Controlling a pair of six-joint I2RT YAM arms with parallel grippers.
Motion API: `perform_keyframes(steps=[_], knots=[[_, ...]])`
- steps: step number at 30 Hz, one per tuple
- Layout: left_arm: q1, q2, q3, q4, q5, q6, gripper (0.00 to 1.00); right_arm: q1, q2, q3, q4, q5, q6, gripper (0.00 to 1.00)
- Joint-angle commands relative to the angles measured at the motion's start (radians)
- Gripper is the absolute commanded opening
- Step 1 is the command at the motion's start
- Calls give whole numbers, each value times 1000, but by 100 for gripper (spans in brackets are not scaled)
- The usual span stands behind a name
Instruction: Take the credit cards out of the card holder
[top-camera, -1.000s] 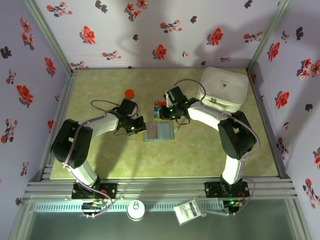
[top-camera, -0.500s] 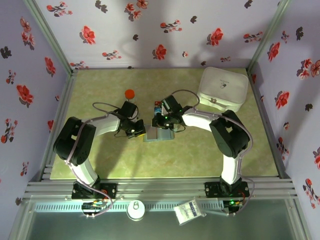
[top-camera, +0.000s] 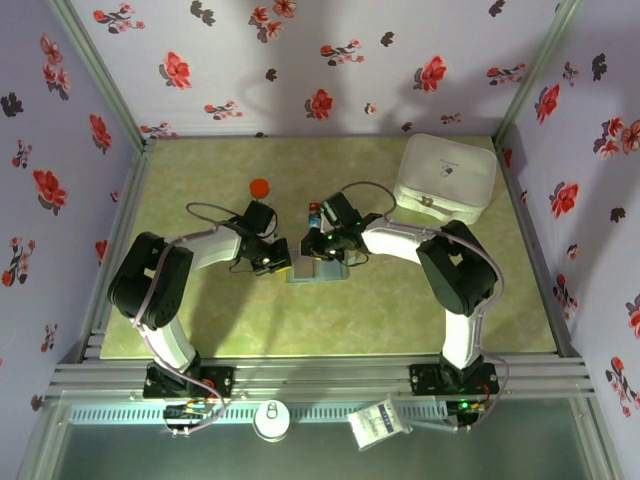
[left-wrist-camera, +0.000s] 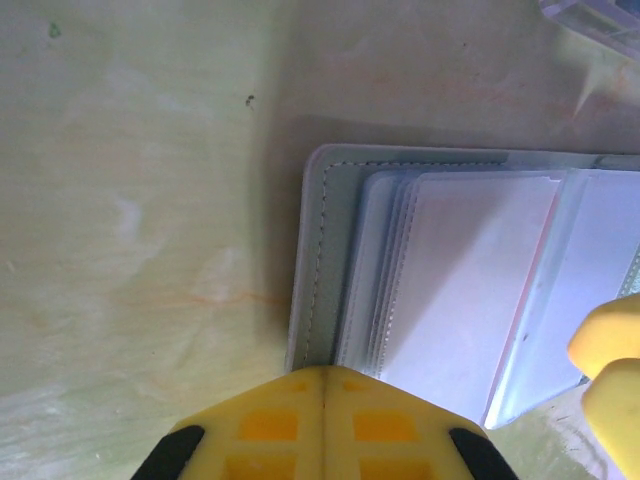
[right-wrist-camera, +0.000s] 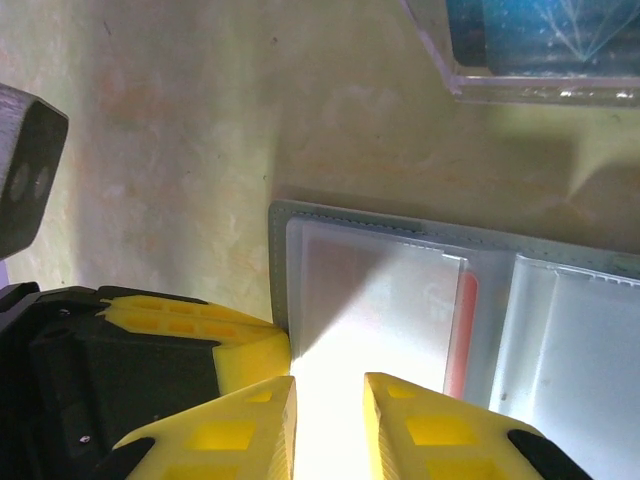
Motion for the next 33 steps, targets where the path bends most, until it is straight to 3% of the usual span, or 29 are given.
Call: perform_keyframes(steps=[1, 17, 33], knots=[[7, 22, 22, -30, -15, 32, 3, 10, 27, -10, -4, -16, 30, 26], [13, 30, 19, -41, -12, 46, 3, 15, 45, 9, -120, 78, 8, 23], [21, 27, 1, -15, -21, 37, 3, 5, 23, -12, -107, 105, -15, 18]])
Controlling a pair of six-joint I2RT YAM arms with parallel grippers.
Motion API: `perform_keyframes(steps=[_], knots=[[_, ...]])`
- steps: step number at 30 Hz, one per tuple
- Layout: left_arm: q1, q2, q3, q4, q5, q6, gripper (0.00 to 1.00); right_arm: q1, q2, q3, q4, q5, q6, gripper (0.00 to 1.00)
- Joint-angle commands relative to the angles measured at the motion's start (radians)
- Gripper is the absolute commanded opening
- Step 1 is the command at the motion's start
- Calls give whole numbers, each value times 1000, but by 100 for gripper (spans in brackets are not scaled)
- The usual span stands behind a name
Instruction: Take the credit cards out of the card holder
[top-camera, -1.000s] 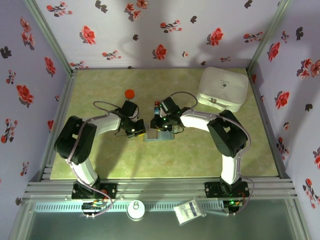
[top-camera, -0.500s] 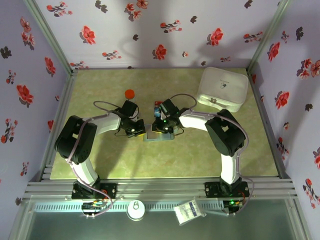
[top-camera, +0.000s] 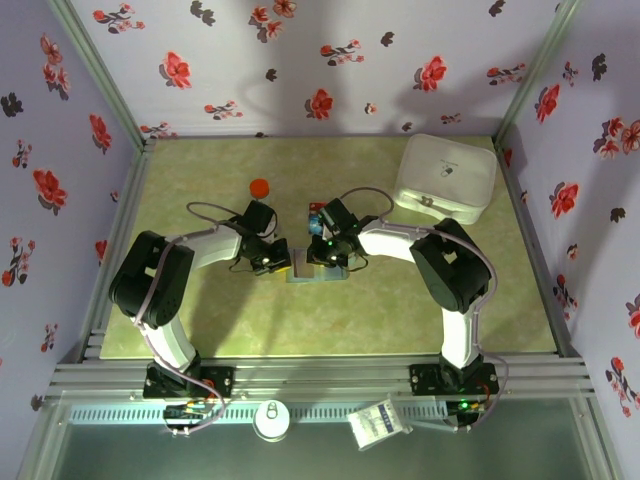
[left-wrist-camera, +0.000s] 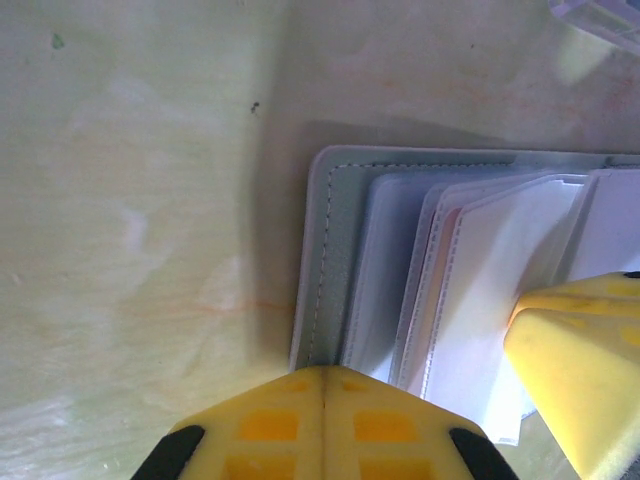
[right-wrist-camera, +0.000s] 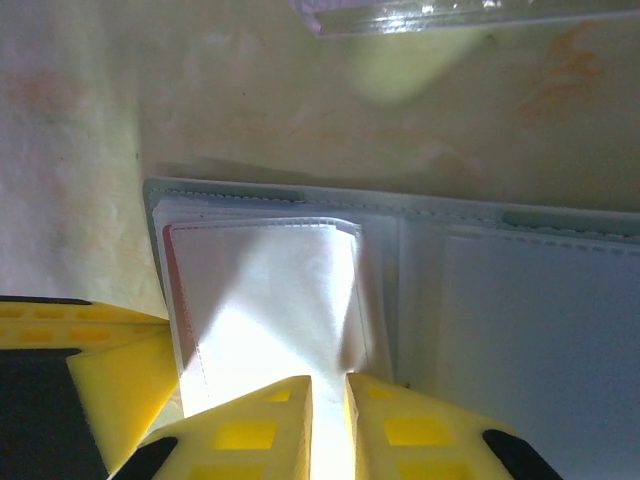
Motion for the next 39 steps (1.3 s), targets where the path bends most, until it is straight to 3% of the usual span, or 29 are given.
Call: perform_keyframes(steps=[1, 19, 34, 39], knots=[[10, 19, -4, -8, -23, 19, 2, -4, -10, -14, -27, 30, -19, 17], [15, 18, 16, -32, -26, 23, 2, -50, -56, -140, 188, -56, 60, 13], [15, -38, 36, -44, -38, 6, 3, -78, -64, -202, 268, -87, 86, 7], [15, -80, 42, -20, -18, -29, 8, -83, -63, -234, 331, -113, 115, 6]])
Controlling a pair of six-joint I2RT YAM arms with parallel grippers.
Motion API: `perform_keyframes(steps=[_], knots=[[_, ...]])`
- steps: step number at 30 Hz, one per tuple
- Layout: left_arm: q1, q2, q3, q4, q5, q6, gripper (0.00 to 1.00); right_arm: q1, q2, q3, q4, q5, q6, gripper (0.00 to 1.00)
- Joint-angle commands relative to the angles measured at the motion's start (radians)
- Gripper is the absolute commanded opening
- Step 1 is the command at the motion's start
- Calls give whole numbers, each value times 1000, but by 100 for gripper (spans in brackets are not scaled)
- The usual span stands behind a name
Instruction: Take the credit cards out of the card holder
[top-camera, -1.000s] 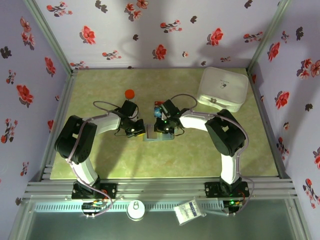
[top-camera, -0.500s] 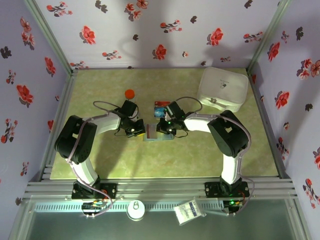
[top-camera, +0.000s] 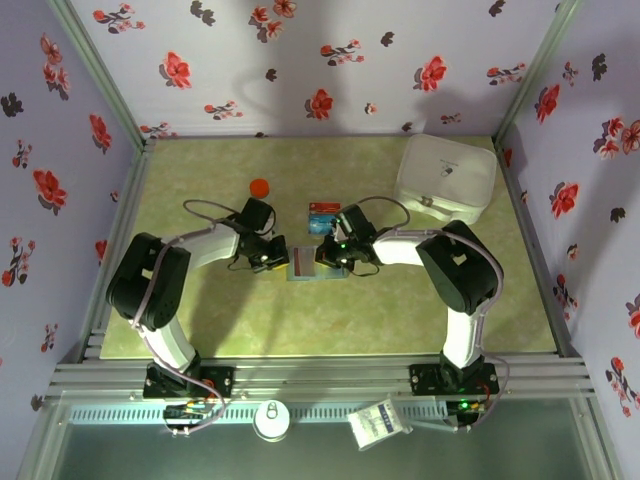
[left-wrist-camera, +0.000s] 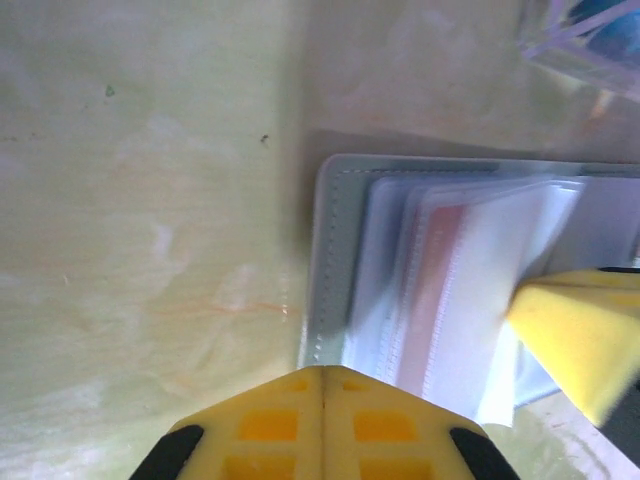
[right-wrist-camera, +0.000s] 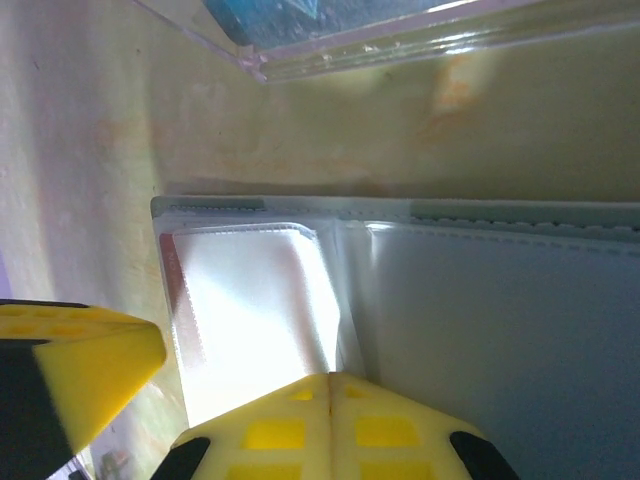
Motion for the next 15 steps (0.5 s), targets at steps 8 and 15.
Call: perform_keyframes(steps=[8, 15], knots=[[-13, -28, 53, 72, 71, -75, 18, -16, -9, -47, 56, -17, 48, 6], [-40, 21, 61, 94, 71, -91, 28, -26, 2, -45, 52, -41, 39, 6]])
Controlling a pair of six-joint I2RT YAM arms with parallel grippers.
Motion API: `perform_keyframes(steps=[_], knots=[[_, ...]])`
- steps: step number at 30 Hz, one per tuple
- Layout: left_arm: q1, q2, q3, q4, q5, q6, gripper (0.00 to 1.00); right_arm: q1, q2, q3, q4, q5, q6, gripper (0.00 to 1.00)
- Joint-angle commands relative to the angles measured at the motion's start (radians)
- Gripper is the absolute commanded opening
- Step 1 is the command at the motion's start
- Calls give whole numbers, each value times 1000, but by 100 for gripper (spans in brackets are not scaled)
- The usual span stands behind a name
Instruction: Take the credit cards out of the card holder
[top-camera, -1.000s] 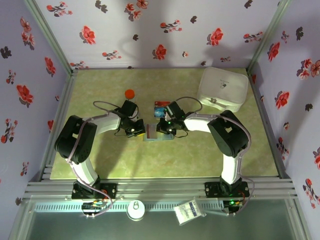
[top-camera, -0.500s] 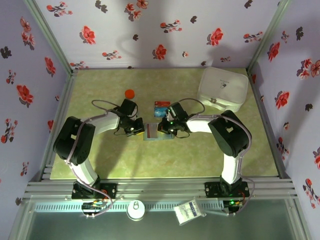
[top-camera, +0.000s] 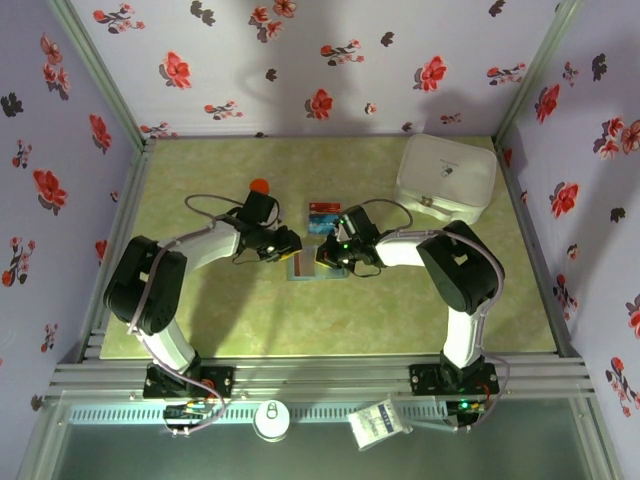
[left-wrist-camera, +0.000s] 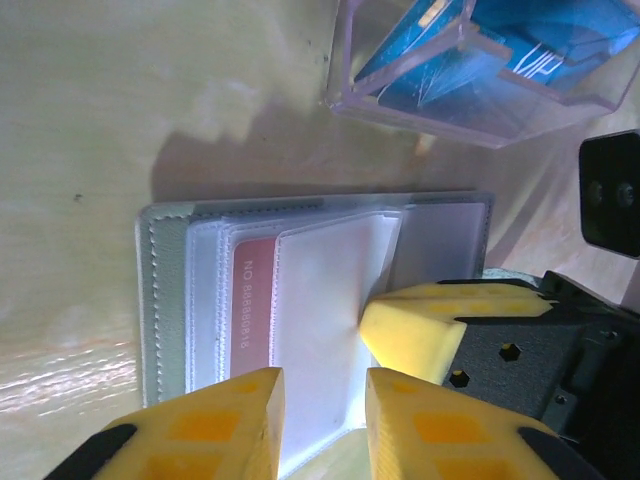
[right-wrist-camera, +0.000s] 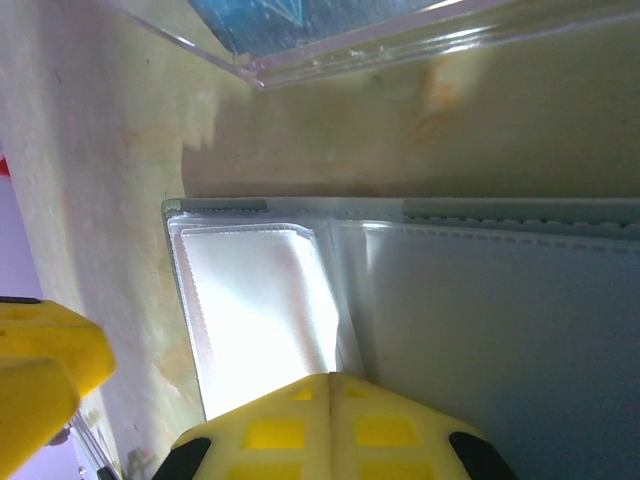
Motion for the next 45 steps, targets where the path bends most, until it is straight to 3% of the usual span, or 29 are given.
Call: perform_keyframes(steps=[1, 31, 45], knots=[[-8, 31, 15, 18, 17, -18, 28, -11, 3, -15, -7, -7, 5, 6], [-37, 87, 15, 14, -25, -24, 34, -36, 42, -75, 154, -79, 114, 6], [-37, 46, -6, 88, 13, -64, 15, -36, -8, -87, 152, -76, 123, 7]])
